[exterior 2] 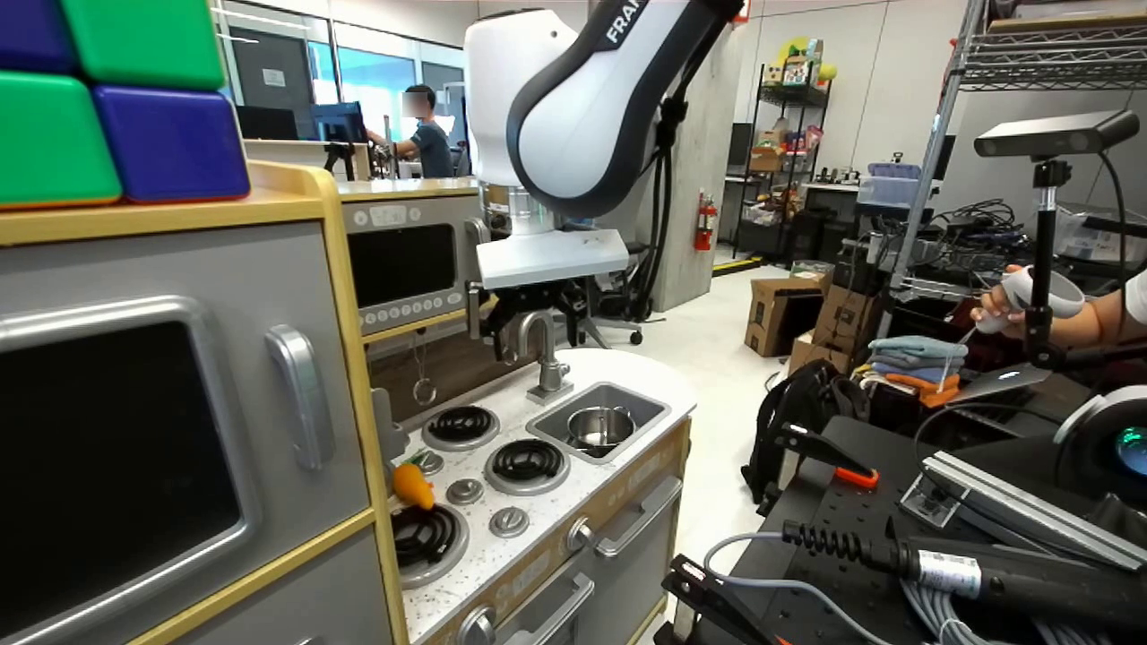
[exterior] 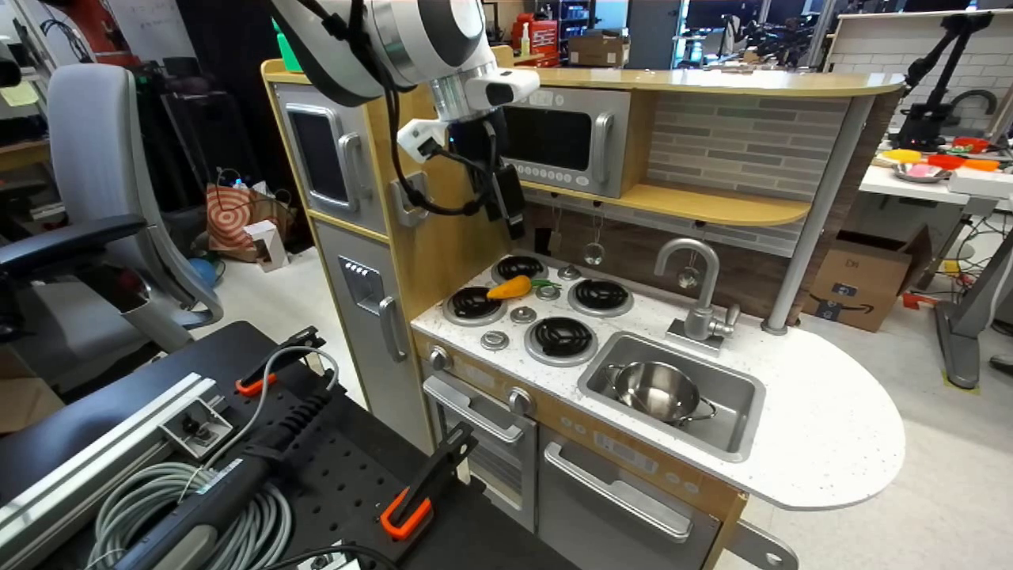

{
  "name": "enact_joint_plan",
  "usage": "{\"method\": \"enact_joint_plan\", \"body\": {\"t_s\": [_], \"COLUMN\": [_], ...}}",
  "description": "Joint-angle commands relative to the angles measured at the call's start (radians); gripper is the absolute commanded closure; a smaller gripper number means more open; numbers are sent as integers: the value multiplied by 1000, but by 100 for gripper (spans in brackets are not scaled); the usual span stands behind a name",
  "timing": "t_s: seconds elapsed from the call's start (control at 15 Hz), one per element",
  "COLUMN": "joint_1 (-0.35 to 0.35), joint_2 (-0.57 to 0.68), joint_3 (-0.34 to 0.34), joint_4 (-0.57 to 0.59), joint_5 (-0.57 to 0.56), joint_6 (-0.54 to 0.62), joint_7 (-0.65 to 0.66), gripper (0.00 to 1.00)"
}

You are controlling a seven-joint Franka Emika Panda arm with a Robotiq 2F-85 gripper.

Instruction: Put the carrot plush toy in the pot

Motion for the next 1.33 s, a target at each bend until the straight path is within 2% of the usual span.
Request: {"method": "enact_joint_plan", "body": {"t_s": [0.0,0.27,0.53,1.0,1.13,1.27], "joint_1": [56,66,167,332,333,305], "joint_2": [24,139,323,588,627,656], "joint_3": [-67,-65,-144,-286,-301,-280], "joint_4": [4,90,237,495,553,612], "joint_5": [21,90,90,116,128,155], "joint_6": [46,122,242,313,309,284], "joint_7": [8,-2,41,40,24,-9], "gripper": [0,0,0,0,0,0]}}
